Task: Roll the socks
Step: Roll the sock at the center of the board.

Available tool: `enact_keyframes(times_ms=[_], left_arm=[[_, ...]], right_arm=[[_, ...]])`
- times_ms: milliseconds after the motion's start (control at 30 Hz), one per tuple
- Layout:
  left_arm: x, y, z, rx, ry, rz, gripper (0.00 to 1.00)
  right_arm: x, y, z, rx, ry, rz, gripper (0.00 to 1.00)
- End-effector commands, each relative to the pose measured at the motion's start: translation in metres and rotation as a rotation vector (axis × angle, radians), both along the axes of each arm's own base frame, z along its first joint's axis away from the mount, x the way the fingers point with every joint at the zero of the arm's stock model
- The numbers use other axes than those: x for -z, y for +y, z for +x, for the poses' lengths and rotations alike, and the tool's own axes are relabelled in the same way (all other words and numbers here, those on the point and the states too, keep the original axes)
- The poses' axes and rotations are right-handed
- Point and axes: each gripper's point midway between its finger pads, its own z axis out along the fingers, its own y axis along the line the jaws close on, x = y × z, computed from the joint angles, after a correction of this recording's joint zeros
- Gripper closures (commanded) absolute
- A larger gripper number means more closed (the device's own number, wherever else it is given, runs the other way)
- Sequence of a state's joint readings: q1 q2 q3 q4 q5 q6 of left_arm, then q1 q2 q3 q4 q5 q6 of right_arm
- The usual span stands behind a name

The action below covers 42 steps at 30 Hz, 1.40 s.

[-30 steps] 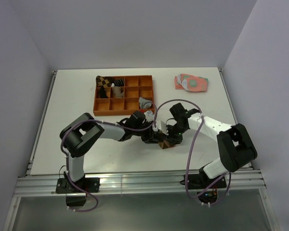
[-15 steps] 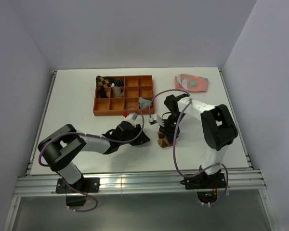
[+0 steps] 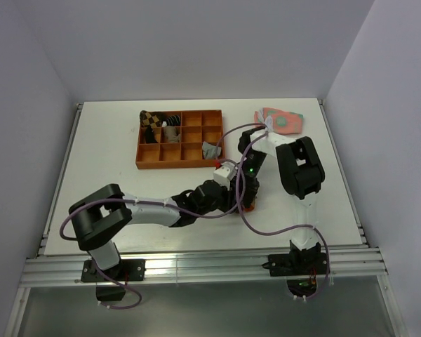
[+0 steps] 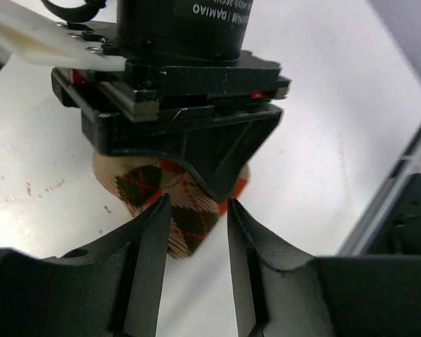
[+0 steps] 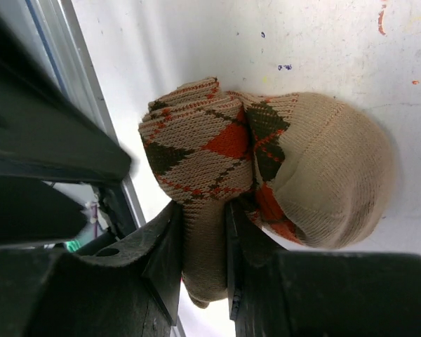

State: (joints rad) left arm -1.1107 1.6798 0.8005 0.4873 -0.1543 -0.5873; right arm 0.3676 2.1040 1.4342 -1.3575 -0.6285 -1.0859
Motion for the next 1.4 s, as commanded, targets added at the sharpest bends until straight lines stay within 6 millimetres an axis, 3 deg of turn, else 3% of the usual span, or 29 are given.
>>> enact_keyframes(times_ms=[0,567,667,800,833,900,1100,1367], left_arm=[[0.008,-0.007,0.010,0.032,-0.084,0.091,0.57],[0.059,-0.015,0.004,0.098,-0.007,0.174,0.60],[0.074,-0.013,0.000,0.102,0.038,0.193,0.67],[0.096,-0.009,-0.007,0.108,0.100,0.226,0.89],[0.101,-0.008,-0.009,0.104,0.117,0.231,0.93],[0.110,-0.004,-0.013,0.110,0.141,0.240,0.97],[0.129,0.008,-0.019,0.102,0.234,0.246,1.00],[0.131,0.010,-0.022,0.107,0.326,0.225,1.00]], right_arm=[[0.006,-0.002,0.005,-0.016,0.006,-0.013,0.83],[0.012,0.002,0.010,0.038,-0.007,-0.018,0.81],[0.013,0.004,0.012,0.060,-0.037,-0.014,0.79],[0.013,0.010,0.024,0.120,-0.128,0.006,0.74],[0.014,0.009,0.020,0.131,-0.130,0.007,0.68],[0.008,0.015,0.033,0.183,-0.212,0.030,0.65],[-0.014,0.009,0.037,0.247,-0.346,0.088,0.54],[-0.049,-0.008,0.054,0.375,-0.491,0.153,0.46]])
